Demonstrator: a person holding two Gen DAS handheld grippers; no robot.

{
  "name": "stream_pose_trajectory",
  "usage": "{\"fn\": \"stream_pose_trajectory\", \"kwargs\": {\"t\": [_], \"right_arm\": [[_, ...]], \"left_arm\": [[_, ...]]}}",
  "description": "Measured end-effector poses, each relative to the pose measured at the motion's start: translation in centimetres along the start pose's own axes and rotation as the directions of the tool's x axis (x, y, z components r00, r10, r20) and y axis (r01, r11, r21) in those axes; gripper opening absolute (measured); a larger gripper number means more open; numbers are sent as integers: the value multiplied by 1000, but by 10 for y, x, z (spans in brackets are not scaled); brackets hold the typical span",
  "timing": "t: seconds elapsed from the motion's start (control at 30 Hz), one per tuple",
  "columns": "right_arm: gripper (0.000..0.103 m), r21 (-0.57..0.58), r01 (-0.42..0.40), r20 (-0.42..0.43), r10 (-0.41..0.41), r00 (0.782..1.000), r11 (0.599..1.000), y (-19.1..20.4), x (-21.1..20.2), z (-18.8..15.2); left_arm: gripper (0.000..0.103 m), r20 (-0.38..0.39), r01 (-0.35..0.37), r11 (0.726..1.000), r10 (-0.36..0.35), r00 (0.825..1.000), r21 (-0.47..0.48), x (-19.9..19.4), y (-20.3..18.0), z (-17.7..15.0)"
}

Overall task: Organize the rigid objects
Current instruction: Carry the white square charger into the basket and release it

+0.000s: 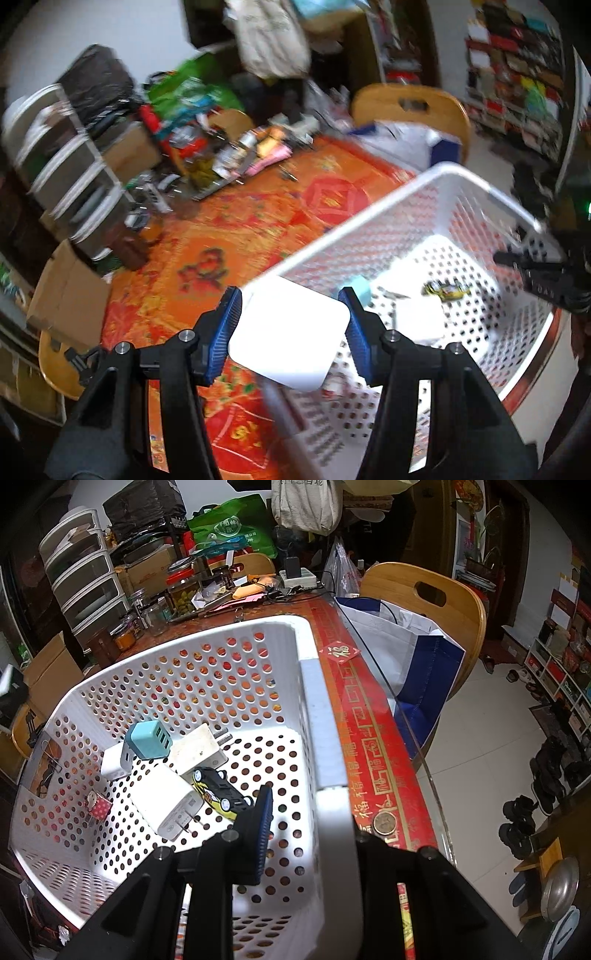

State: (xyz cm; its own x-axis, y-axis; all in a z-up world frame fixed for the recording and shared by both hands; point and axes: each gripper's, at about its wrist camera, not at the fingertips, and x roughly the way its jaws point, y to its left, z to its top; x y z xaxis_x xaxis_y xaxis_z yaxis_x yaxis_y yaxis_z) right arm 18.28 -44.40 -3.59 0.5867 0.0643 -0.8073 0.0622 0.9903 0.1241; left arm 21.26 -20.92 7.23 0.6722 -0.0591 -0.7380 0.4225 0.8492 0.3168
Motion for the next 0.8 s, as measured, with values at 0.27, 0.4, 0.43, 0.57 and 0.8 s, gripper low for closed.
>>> {"fn": "stream_pose_trajectory", "kwargs": {"t": [0.27, 0.4, 0.43, 0.57, 0.8], "right_arm": [[24, -2, -2, -2, 2, 1000, 1000, 1, 0, 0], [24, -5, -3, -1, 3, 1000, 1000, 1, 0, 0], [24, -5, -3, -2, 2, 1000, 1000, 1, 0, 0], [24, -1, -2, -2, 2, 1000, 1000, 1, 1, 0], [24, 0, -2, -7, 2, 1000, 1000, 2, 0, 1]], "left_arm": [[52, -200, 104, 991, -85, 976, 84, 70, -44, -7], [52, -290, 134, 987, -103, 951, 91, 95, -51, -16], [52, -317, 143, 986, -108, 942, 90, 102, -52, -18], [52, -412, 173, 980, -117, 904, 101, 122, -55, -22], [54, -503, 260, 956, -160, 850, 136, 137, -70, -32]]}}
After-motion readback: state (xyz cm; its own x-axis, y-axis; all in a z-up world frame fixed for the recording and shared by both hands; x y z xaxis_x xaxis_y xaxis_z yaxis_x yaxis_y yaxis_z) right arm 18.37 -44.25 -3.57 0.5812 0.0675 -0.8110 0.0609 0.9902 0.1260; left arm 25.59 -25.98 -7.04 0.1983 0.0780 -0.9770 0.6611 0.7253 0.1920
